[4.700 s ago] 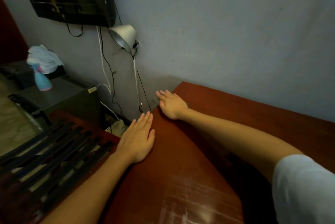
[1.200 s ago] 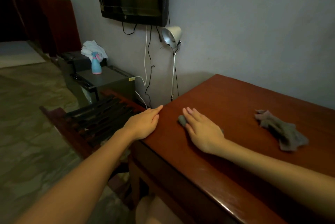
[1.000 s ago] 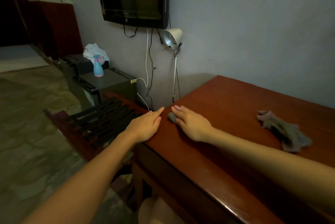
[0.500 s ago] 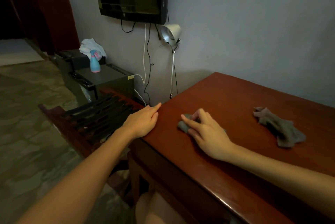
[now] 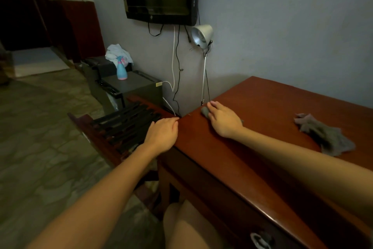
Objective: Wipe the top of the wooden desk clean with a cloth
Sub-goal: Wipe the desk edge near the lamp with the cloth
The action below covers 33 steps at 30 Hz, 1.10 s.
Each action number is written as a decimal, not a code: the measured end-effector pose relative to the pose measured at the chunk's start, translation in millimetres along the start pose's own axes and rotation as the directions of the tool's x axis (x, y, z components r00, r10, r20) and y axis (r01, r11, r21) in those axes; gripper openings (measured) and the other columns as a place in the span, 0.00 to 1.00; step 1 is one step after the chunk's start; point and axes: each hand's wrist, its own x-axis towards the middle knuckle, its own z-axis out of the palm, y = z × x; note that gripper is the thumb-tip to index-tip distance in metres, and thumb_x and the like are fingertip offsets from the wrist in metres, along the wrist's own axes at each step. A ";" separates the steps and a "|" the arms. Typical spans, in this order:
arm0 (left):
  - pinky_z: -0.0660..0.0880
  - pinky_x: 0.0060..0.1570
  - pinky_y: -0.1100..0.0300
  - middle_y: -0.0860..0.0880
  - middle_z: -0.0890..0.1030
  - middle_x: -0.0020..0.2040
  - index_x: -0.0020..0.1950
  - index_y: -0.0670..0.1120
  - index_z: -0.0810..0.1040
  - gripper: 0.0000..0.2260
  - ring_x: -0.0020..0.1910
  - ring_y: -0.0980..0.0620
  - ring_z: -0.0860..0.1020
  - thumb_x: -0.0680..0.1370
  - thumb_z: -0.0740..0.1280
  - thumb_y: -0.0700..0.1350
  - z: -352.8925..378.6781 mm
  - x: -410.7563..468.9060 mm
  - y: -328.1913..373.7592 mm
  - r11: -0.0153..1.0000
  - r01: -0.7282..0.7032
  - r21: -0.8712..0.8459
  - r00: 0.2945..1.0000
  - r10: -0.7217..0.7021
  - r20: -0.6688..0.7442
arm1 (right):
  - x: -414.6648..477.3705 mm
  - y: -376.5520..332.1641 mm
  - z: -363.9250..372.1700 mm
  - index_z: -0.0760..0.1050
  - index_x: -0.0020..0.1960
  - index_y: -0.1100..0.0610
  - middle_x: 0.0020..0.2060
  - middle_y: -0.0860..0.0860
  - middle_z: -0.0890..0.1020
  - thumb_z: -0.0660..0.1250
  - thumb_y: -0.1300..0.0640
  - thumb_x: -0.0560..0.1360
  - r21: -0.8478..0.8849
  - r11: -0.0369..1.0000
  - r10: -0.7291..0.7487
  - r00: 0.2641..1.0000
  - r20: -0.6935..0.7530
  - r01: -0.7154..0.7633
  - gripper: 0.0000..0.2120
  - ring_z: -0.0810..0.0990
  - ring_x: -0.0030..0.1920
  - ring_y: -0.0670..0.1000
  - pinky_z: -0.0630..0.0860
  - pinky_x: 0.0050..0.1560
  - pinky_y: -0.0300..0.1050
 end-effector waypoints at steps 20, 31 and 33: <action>0.51 0.75 0.52 0.47 0.60 0.77 0.77 0.45 0.59 0.20 0.77 0.47 0.53 0.85 0.47 0.46 -6.4 -10.3 -5.4 1.000 -0.003 0.015 0.995 0.002 0.102 | -49.4 -69.3 -2.0 0.53 0.76 0.59 0.76 0.55 0.58 0.51 0.56 0.81 0.149 0.979 -0.150 0.987 0.061 0.139 0.24 0.55 0.76 0.53 0.51 0.75 0.47; 0.45 0.75 0.46 0.48 0.50 0.79 0.79 0.46 0.50 0.23 0.78 0.50 0.47 0.84 0.47 0.49 0.0 -20.0 36.4 0.961 -0.172 0.217 0.982 0.152 0.108 | -136.1 36.5 -35.5 0.47 0.78 0.58 0.77 0.53 0.52 0.48 0.53 0.83 -0.035 0.993 0.113 0.992 0.047 -0.111 0.26 0.50 0.77 0.50 0.46 0.75 0.43; 0.45 0.76 0.50 0.49 0.50 0.79 0.79 0.47 0.50 0.22 0.78 0.52 0.47 0.85 0.47 0.48 3.2 -15.1 43.7 0.954 -0.234 0.188 0.967 0.209 0.144 | -159.5 5.5 -32.1 0.46 0.78 0.57 0.78 0.52 0.50 0.49 0.54 0.82 -0.021 0.999 0.026 0.999 0.028 -0.026 0.26 0.48 0.77 0.49 0.42 0.74 0.39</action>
